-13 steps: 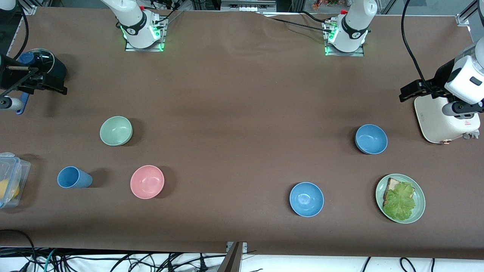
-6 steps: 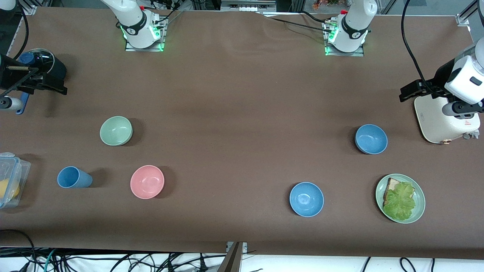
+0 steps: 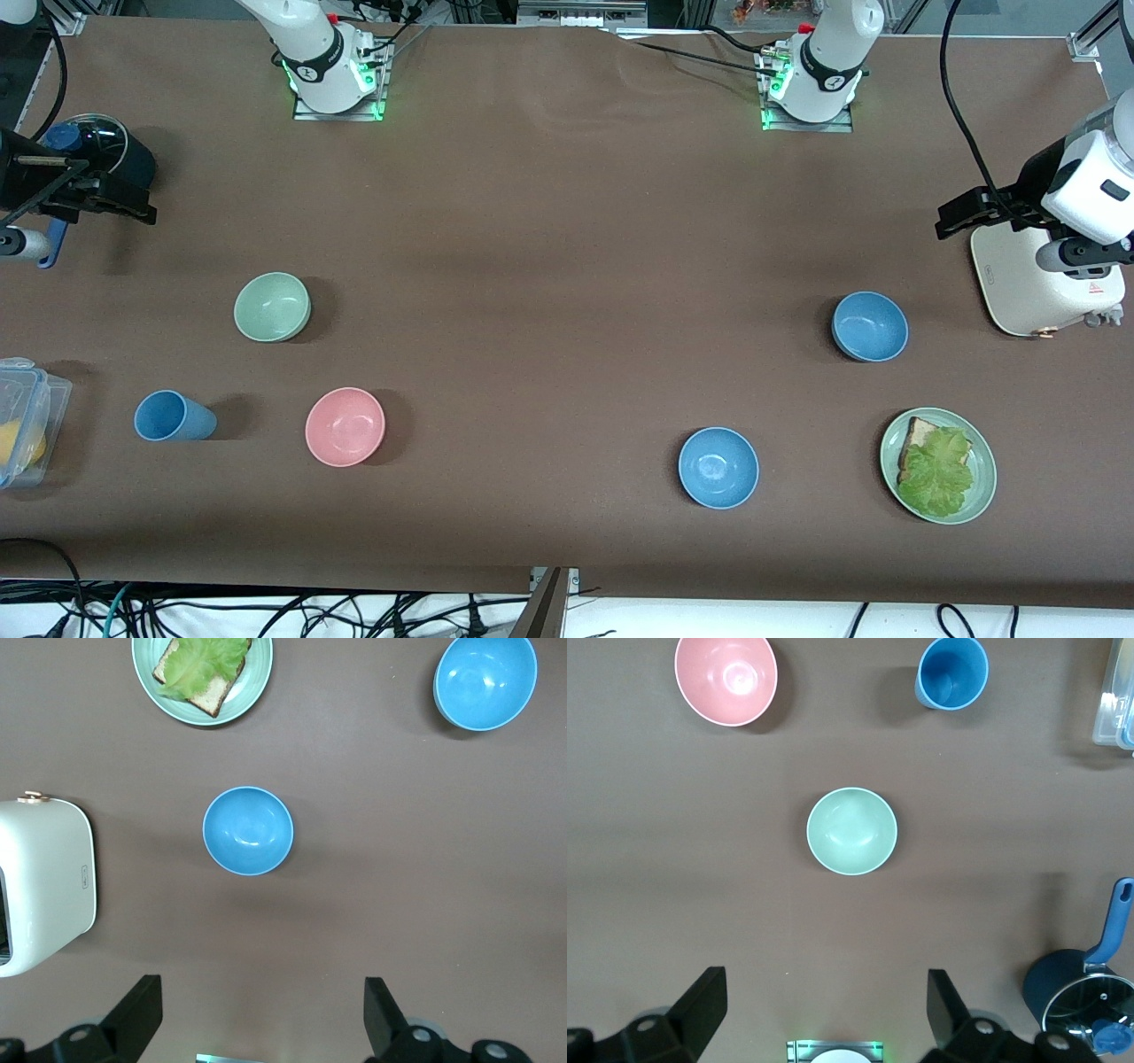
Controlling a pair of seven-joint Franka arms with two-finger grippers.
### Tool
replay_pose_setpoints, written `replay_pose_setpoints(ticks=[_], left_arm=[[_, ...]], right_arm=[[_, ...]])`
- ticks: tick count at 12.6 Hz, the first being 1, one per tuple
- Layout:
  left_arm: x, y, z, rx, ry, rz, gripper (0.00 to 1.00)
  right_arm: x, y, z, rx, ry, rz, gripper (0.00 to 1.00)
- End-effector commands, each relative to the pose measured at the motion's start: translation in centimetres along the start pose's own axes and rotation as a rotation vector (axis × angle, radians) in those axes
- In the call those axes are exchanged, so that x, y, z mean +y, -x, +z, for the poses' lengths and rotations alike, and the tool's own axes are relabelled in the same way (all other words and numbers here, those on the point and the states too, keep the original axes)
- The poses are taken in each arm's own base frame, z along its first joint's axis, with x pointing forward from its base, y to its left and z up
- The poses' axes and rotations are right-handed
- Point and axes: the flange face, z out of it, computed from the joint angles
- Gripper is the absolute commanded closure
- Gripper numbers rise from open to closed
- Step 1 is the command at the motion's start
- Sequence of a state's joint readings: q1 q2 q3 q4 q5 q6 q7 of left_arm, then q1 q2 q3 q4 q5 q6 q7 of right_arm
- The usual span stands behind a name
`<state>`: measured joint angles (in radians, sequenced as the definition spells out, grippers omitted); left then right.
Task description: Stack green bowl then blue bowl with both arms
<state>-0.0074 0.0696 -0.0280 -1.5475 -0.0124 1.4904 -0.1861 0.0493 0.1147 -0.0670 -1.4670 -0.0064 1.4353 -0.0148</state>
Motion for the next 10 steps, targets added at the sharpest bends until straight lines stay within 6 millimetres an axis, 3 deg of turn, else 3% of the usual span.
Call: replay_pose_setpoints(ticks=[1,8,10], left_arm=[[-0.1,0.3,-0.5,0.003,-0.014,-0.002,0.00],[0.0,0.4,-0.7,0.008,-0.013,0.004,0.00],[0.0,0.4,-0.7,0.008,-0.013,0.004,0.00]], right_arm=[[0.1,0.1,0.1,0.005,0.010,0.009,0.00],[0.2,0.0,0.2,0.008,0.009,0.012,0.00],[0.6,-1.1,1.5,-0.006,0.008,0.018,0.00]])
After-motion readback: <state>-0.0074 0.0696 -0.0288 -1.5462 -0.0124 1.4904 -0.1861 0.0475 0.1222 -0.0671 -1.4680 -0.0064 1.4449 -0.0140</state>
